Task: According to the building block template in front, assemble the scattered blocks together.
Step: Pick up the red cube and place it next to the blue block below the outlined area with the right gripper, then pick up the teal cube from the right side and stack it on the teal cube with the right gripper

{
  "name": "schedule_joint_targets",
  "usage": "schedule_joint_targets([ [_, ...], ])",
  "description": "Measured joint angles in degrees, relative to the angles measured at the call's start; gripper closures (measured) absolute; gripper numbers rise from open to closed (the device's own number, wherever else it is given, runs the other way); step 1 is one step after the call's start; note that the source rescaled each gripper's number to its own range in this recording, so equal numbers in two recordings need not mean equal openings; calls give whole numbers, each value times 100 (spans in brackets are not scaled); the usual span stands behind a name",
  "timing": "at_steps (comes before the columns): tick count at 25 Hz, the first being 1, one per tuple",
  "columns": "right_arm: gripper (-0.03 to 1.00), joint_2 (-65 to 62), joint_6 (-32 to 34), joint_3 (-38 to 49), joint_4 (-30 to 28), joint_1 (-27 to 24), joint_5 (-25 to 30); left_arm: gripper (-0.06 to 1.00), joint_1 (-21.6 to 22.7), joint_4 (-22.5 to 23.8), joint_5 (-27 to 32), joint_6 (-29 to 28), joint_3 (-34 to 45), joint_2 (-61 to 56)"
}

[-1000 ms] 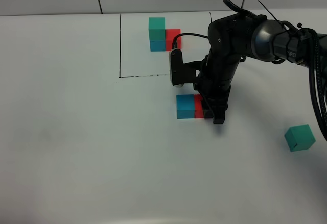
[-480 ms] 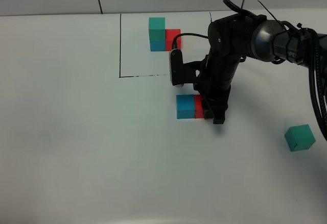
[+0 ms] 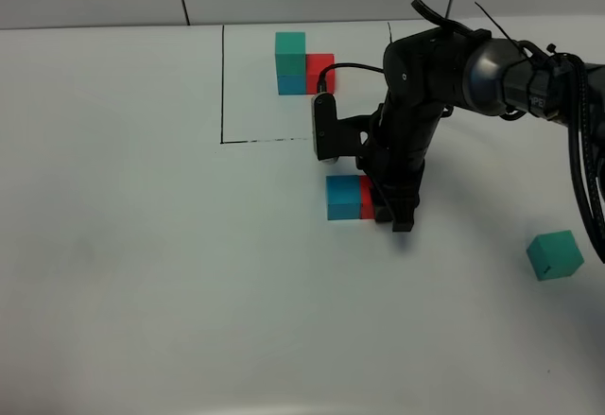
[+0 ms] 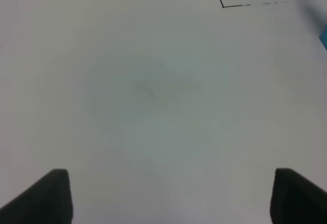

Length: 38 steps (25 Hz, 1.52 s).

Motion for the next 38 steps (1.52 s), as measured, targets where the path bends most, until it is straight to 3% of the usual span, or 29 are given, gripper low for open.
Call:
schedule_joint_targets([
  [5, 50, -249, 117, 17, -103, 13, 70, 18, 0, 0, 0, 0, 0, 0],
  [9, 44, -609, 594, 138, -110, -200, 219, 18, 0, 0, 0, 0, 0, 0],
  [14, 41, -1405, 1490, 992, -218, -596, -284, 18, 0, 0, 0, 0, 0, 0],
  [18, 30, -2220, 2516, 1954, -271, -962, -710, 18, 0, 0, 0, 0, 0, 0],
  [22, 17, -2890, 4322, 2753, -339, -1536, -821, 18, 0, 0, 0, 0, 0, 0],
  [25, 15, -3130, 5473, 3179, -390, -1945, -746, 18, 0, 0, 0, 0, 0, 0],
  [27, 15, -3168, 5870, 3323, -390, -2120, -569, 18, 0, 0, 0, 0, 0, 0],
  [31, 15, -3168, 6043, 3603, -298, -2216, -412, 18, 0, 0, 0, 0, 0, 0],
  [38, 18, -3168, 6057, 3929, -29, -2216, -823, 18, 0, 0, 0, 0, 0, 0],
])
